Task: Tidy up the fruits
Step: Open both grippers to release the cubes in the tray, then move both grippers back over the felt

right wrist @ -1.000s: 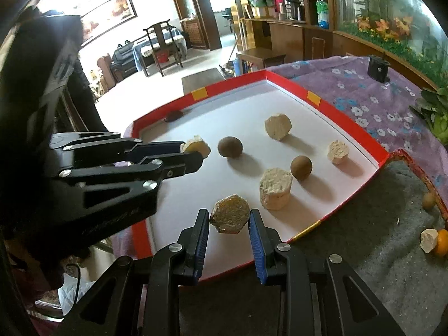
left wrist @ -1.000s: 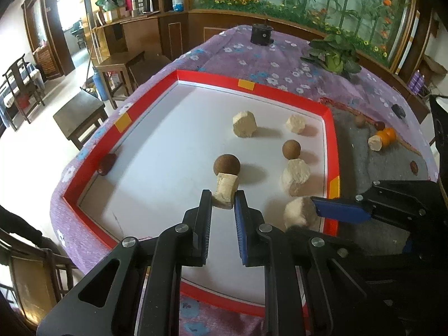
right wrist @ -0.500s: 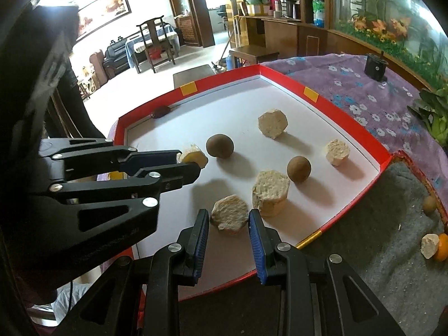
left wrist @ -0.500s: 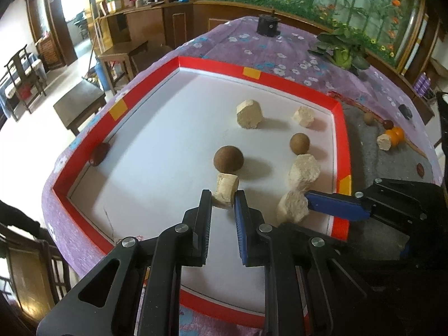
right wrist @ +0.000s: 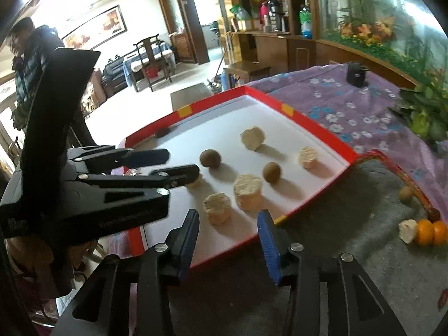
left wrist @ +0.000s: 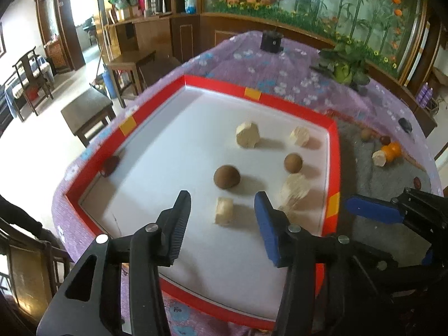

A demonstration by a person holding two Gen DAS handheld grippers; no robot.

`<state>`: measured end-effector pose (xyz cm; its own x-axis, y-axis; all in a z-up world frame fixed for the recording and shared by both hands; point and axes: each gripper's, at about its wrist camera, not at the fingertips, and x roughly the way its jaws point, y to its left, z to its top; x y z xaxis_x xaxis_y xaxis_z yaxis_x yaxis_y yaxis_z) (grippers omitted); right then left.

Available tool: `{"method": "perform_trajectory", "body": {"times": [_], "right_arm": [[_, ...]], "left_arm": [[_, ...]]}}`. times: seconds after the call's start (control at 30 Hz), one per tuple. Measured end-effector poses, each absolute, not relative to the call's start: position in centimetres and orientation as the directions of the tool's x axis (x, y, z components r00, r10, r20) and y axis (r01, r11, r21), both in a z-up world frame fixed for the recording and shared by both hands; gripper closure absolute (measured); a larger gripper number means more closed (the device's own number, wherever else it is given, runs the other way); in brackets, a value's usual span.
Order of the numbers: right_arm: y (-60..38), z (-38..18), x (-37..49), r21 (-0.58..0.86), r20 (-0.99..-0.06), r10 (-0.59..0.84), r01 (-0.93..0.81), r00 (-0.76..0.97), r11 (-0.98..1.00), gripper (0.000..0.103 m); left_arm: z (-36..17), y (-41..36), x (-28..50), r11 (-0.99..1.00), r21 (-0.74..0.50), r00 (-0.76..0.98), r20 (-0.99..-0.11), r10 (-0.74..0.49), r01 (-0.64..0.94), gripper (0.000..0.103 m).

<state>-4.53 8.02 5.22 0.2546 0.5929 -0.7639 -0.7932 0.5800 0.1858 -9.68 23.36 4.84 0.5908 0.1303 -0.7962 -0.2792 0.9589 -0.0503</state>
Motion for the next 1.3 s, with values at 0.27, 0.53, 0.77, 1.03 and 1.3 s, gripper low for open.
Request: {"method": "perform_trajectory", "body": {"times": [0.27, 0.53, 0.77, 1.03, 1.3], "right_arm": [[4.8, 6.7, -4.0, 0.176, -0.744, 0.588, -0.756, 0.317, 0.630, 0.060], [-1.2, 6.3, -3.0, 0.163, -0.752, 0.534, -0.676, 0.387, 0.719, 0.058], [-7.9, 5.2, -1.7, 0.168, -0.769, 0.464, -0.562, 0.439, 0.810, 0.058], [-13.0, 4.3, -0.3, 0.198, -0.774, 0.434, -0.474, 0.462, 0.858, 0.057], [-14.7, 3.6, 0.7, 0.229, -0.771, 0.448, -0.460, 0.453, 0.858, 0.056]], "left_arm": [[6.0, 21.0, -8.8, 0.964, -0.060, 0.610, -0.784, 0.116, -0.261, 0.056], [6.4, 16.4, -6.8, 0.980, -0.057, 0.619, -0.782, 0.075, -0.190, 0.056], [6.1, 11.5, -4.6, 0.994, -0.062, 0.605, -0.796, 0.008, -0.094, 0.056], [5.2, 7.1, -1.9, 0.996, -0.084, 0.575, -0.814, -0.077, 0.014, 0.056], [4.6, 4.5, 2.4, 0.993, -0.115, 0.560, -0.821, -0.113, 0.032, 0.056]]}}
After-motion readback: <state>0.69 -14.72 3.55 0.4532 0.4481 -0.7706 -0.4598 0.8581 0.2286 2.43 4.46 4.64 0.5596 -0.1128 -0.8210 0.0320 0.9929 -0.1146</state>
